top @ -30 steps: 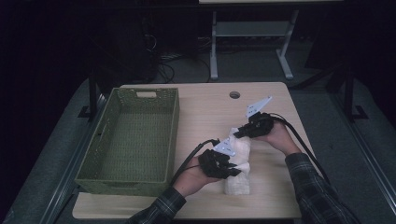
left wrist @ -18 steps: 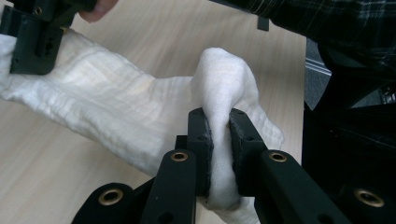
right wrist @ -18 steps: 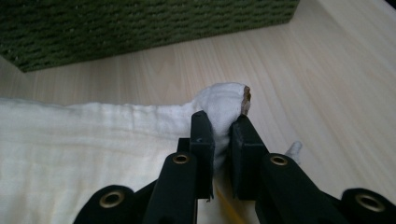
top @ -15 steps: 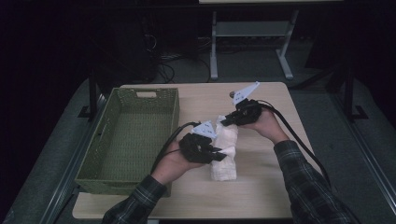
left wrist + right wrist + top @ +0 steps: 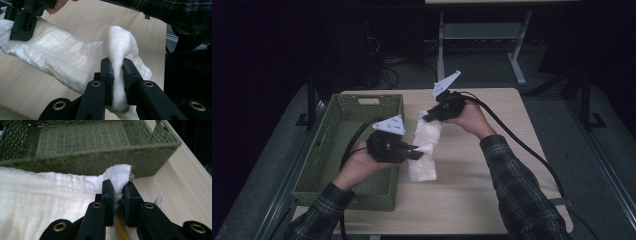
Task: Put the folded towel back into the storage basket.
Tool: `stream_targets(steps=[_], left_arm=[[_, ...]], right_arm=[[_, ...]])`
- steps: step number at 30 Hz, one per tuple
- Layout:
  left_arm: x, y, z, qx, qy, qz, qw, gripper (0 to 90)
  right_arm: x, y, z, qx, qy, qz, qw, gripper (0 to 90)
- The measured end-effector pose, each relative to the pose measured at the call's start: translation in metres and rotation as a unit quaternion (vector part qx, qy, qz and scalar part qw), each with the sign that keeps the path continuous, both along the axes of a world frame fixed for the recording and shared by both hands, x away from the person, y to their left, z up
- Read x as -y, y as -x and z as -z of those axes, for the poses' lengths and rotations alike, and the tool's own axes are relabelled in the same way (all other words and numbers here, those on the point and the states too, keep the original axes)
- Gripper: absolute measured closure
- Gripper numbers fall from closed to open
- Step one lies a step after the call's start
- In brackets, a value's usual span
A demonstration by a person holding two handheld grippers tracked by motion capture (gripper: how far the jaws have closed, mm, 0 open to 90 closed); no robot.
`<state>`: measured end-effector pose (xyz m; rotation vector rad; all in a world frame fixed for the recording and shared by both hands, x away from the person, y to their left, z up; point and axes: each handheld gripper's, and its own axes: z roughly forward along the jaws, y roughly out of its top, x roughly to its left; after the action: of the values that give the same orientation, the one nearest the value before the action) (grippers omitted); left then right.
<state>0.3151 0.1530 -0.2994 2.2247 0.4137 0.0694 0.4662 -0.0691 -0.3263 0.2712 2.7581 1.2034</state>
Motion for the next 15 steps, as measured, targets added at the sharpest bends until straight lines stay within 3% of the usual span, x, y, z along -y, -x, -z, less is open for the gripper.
stream_targets(steps=[15], left_arm=[[-0.079, 0.001, -0.003, 0.006, 0.001, -0.032, 0.9995, 80.3]], right_arm=[[-0.08, -0.012, -0.012, 0.008, -0.008, -0.025, 0.9996, 81.2]])
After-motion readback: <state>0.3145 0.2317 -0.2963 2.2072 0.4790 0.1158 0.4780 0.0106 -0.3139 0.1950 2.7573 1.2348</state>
